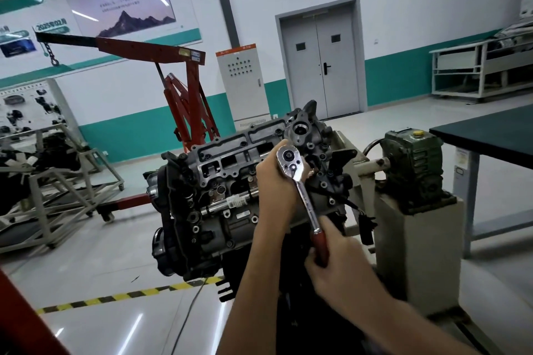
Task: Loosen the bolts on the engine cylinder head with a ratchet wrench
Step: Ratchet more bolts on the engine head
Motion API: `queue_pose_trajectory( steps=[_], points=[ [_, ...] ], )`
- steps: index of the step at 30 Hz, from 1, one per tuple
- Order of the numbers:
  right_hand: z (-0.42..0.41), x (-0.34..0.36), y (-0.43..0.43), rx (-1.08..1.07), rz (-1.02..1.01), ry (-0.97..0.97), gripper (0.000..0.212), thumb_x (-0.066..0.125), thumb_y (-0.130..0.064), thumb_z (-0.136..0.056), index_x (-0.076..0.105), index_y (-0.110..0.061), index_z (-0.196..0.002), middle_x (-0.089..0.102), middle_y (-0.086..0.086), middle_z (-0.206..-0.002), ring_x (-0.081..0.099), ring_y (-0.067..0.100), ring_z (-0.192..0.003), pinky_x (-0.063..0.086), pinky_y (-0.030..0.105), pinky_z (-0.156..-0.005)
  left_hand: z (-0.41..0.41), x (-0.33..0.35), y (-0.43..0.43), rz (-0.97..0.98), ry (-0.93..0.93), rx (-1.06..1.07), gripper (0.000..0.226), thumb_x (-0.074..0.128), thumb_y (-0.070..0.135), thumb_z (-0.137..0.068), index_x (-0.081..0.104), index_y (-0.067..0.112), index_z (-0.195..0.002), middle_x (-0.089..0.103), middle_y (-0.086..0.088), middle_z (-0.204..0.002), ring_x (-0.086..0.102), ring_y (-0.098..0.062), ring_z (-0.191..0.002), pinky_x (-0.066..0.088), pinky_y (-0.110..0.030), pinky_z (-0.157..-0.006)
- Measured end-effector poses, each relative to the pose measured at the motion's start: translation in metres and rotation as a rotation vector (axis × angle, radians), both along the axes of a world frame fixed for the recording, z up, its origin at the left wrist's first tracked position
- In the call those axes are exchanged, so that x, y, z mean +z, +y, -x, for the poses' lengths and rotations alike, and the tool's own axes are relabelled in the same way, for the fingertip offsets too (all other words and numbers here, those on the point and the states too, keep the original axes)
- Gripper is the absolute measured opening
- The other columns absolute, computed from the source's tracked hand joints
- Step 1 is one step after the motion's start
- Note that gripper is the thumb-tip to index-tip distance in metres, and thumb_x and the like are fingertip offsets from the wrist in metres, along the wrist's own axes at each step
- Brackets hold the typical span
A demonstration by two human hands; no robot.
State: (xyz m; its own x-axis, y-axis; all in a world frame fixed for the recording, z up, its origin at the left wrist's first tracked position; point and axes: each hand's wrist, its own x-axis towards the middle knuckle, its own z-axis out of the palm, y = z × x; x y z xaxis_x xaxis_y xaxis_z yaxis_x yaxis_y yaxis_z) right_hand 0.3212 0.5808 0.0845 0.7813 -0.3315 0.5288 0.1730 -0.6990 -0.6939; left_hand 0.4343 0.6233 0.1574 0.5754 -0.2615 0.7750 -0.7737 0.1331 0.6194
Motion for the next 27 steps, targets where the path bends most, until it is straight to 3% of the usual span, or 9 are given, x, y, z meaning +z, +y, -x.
queue_pose_trajectory(
  steps=[4, 6, 9, 12, 15, 18, 21, 24, 27],
  points=[
    [0.014, 0.035, -0.078, -0.064, 0.489, 0.106, 0.03, 0.064, -0.006, -0.075, 0.054, -0.013, -0.103, 0.055, -0.006, -0.064, 0.048, 0.004, -0.045, 0.045, 0.018, -0.045, -0.005, 0.004, 0.004, -0.096, 0.005, 0.001, 0.042, 0.061, -0.011, -0.074, 0.04, 0.022, -0.059, 0.043, 0.015, -0.051, 0.035, 0.0, -0.051, 0.032, -0.016, -0.051],
    [0.014, 0.067, -0.109, -0.139, 0.719, 0.065, 0.025, 0.068, -0.005, -0.073, 0.058, -0.012, -0.095, 0.049, -0.01, -0.061, 0.041, 0.001, -0.042, 0.036, 0.013, -0.041, -0.006, 0.005, 0.007, -0.118, 0.012, -0.05, 0.038, 0.065, -0.01, -0.073, 0.048, 0.021, -0.061, 0.049, 0.016, -0.053, 0.04, 0.0, -0.052, 0.034, -0.014, -0.052],
    [0.007, 0.099, -0.125, -0.193, 0.854, 0.031, 0.02, 0.066, -0.012, -0.074, 0.055, -0.015, -0.09, 0.053, -0.005, -0.06, 0.04, 0.011, -0.047, 0.032, 0.02, -0.052, -0.008, 0.009, 0.011, -0.153, 0.035, -0.102, 0.033, 0.068, -0.008, -0.074, 0.058, 0.023, -0.07, 0.057, 0.015, -0.059, 0.049, -0.005, -0.057, 0.041, -0.016, -0.056],
    [0.004, 0.082, -0.115, -0.201, 0.756, 0.072, 0.019, 0.062, -0.012, -0.08, 0.053, -0.014, -0.096, 0.047, -0.011, -0.061, 0.043, 0.003, -0.048, 0.031, 0.013, -0.049, -0.008, 0.007, 0.015, -0.13, 0.0, -0.089, 0.039, 0.07, -0.007, -0.074, 0.054, 0.028, -0.067, 0.055, 0.015, -0.059, 0.047, -0.003, -0.057, 0.038, -0.016, -0.057],
    [0.009, 0.035, -0.075, -0.09, 0.455, 0.135, 0.024, 0.058, -0.013, -0.079, 0.05, -0.014, -0.102, 0.058, -0.001, -0.068, 0.056, 0.012, -0.054, 0.049, 0.025, -0.053, -0.001, 0.001, 0.01, -0.071, -0.063, 0.011, 0.039, 0.068, -0.005, -0.073, 0.047, 0.027, -0.068, 0.051, 0.018, -0.06, 0.043, 0.0, -0.057, 0.034, -0.013, -0.056],
    [0.004, 0.006, -0.019, -0.08, 0.132, 0.012, 0.023, 0.061, -0.012, -0.076, 0.048, -0.018, -0.094, 0.049, -0.009, -0.056, 0.052, 0.002, -0.047, 0.038, 0.006, -0.048, 0.005, 0.0, 0.001, 0.035, 0.001, 0.053, 0.034, 0.064, -0.011, -0.076, 0.044, 0.014, -0.065, 0.042, 0.013, -0.059, 0.037, -0.001, -0.055, 0.033, -0.013, -0.055],
    [-0.004, -0.004, 0.019, 0.009, -0.06, -0.011, 0.022, 0.061, -0.01, -0.076, 0.048, -0.018, -0.094, 0.051, -0.008, -0.058, 0.055, 0.001, -0.052, 0.042, 0.011, -0.045, 0.004, 0.002, 0.003, 0.041, 0.039, 0.006, 0.027, 0.06, -0.012, -0.081, 0.041, 0.0, -0.066, 0.036, -0.004, -0.062, 0.031, -0.006, -0.058, 0.031, -0.022, -0.055],
    [0.004, 0.007, -0.006, 0.033, 0.036, 0.034, 0.028, 0.061, -0.007, -0.075, 0.045, -0.024, -0.09, 0.047, -0.011, -0.054, 0.054, -0.004, -0.051, 0.035, 0.005, -0.045, -0.002, 0.004, 0.007, -0.015, 0.047, -0.011, 0.029, 0.057, -0.014, -0.08, 0.041, 0.005, -0.065, 0.036, -0.001, -0.06, 0.032, -0.011, -0.059, 0.034, -0.03, -0.057],
    [0.014, 0.036, -0.067, 0.007, 0.401, 0.148, 0.027, 0.061, -0.01, -0.077, 0.043, -0.026, -0.091, 0.055, -0.006, -0.062, 0.055, 0.005, -0.049, 0.045, 0.016, -0.05, -0.003, 0.008, 0.006, -0.066, 0.068, 0.006, 0.039, 0.054, -0.015, -0.076, 0.039, 0.016, -0.058, 0.038, 0.011, -0.054, 0.036, -0.011, -0.057, 0.04, -0.037, -0.054]
  ],
)
